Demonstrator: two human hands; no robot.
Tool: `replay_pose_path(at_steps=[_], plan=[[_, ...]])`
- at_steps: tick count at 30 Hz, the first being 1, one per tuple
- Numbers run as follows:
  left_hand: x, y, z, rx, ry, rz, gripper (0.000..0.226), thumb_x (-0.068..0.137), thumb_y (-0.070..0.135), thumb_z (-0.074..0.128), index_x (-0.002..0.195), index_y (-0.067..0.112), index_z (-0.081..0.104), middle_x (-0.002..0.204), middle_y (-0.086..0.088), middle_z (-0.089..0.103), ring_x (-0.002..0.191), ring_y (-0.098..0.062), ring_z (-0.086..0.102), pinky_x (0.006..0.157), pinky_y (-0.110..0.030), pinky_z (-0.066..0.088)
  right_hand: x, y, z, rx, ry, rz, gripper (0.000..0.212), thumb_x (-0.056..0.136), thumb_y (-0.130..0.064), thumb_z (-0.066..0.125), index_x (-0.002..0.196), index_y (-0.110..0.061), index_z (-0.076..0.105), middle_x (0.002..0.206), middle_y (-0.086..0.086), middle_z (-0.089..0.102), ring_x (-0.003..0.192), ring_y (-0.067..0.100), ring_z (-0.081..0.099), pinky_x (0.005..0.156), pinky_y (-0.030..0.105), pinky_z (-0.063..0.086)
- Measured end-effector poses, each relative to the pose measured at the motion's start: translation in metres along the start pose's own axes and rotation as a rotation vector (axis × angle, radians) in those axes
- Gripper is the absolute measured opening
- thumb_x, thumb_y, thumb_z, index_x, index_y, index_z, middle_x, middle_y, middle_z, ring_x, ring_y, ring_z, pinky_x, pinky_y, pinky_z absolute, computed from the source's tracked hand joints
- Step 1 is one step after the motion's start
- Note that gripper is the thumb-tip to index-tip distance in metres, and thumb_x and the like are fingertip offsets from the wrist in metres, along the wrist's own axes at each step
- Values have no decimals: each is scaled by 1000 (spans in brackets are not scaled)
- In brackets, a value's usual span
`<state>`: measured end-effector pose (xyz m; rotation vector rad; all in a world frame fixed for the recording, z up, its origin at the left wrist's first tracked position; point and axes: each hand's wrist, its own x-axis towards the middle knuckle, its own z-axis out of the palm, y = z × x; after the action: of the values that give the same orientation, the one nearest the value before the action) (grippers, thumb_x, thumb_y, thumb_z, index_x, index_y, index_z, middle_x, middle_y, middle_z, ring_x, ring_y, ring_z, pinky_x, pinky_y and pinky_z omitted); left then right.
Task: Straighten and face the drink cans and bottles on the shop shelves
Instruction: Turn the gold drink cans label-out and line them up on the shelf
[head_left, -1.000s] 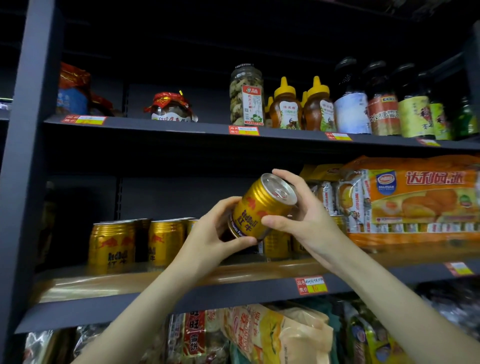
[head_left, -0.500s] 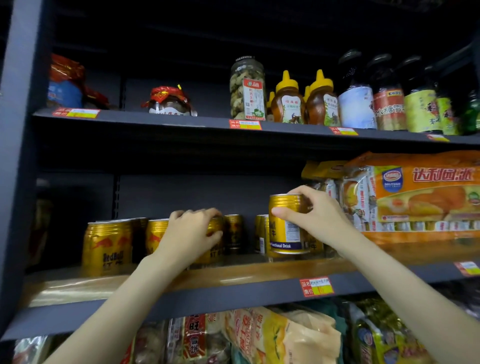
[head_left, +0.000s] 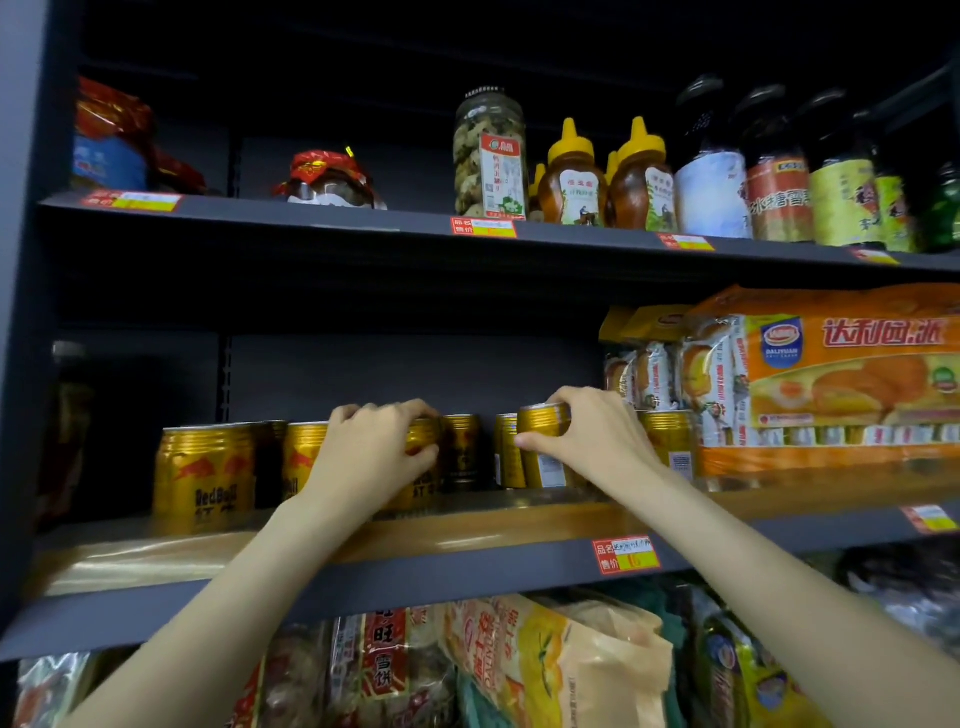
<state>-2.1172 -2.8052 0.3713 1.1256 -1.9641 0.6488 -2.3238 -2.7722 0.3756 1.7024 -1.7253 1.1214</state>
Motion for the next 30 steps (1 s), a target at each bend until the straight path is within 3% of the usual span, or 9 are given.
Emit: replay_pose_path(at_steps=[5, 8, 10, 13, 15, 17, 18, 21, 30], plan=[[3, 6, -6, -14, -66, -43, 39, 93, 38, 48, 131, 29, 44, 115, 2, 62, 114, -18, 52, 106, -35, 26, -3, 4, 1, -76, -66, -65, 65, 82, -58, 60, 128, -12, 54, 129, 9, 47, 123, 22, 41, 95, 31, 41], [5, 21, -7, -10, -45, -23, 43, 94, 34, 48, 134, 20, 45, 128, -2, 56, 122, -20, 47, 106, -33, 28, 2, 11, -19, -62, -221, -132, 64, 82, -56, 61, 132, -17, 52, 138, 5, 34, 130, 22, 28, 105, 38, 32], [6, 36, -5, -126, -42, 24, 51, 93, 29, 50, 140, 17, 37, 140, -3, 46, 130, -18, 41, 107, -29, 28, 6, 19, -31, -114, -341, -175, 63, 81, -52, 64, 136, -25, 48, 140, 0, 37, 132, 22, 25, 107, 43, 28], [10, 59, 0, -307, -174, 51, 65, 93, 24, 52, 148, 16, 19, 151, -3, 32, 137, -17, 32, 108, -25, 28, 8, 27, -36, -204, -363, -208, 59, 81, -49, 65, 134, -32, 45, 135, -5, 46, 133, 20, 25, 109, 47, 19], [17, 65, 5, -347, -317, 18, 72, 93, 22, 53, 150, 18, 7, 151, -7, 31, 129, -17, 43, 100, -24, 38, 11, 27, -35, -241, -347, -217, 59, 81, -48, 66, 133, -32, 46, 135, -6, 48, 135, 20, 25, 112, 49, 13], [24, 65, 11, -397, -463, -48, 77, 93, 22, 53, 150, 20, 1, 141, -7, 43, 100, -9, 57, 77, -17, 48, 13, 27, -34, -246, -359, -223, 59, 81, -47, 67, 134, -31, 45, 135, -5, 48, 135, 20, 25, 113, 50, 11], [27, 65, 13, -449, -524, -90, 78, 93, 22, 54, 150, 21, 0, 137, -6, 46, 96, -8, 56, 74, -16, 46, 14, 28, -34, -233, -366, -224, 59, 81, -47, 67, 134, -32, 45, 135, -6, 48, 135, 20, 26, 112, 50, 12], [32, 66, 16, -558, -629, -173, 79, 91, 20, 56, 150, 22, 3, 139, -6, 43, 115, -15, 48, 91, -24, 39, 14, 34, -33, -186, -374, -226, 58, 81, -47, 66, 133, -33, 45, 134, -7, 48, 133, 20, 29, 112, 50, 15], [33, 69, 17, -563, -702, -123, 92, 86, 24, 63, 149, 27, -6, 150, -2, 31, 132, -19, 36, 94, -23, 32, 12, 39, -29, -104, -370, -240, 55, 82, -46, 67, 131, -34, 46, 130, -8, 48, 128, 18, 37, 112, 54, 19]])
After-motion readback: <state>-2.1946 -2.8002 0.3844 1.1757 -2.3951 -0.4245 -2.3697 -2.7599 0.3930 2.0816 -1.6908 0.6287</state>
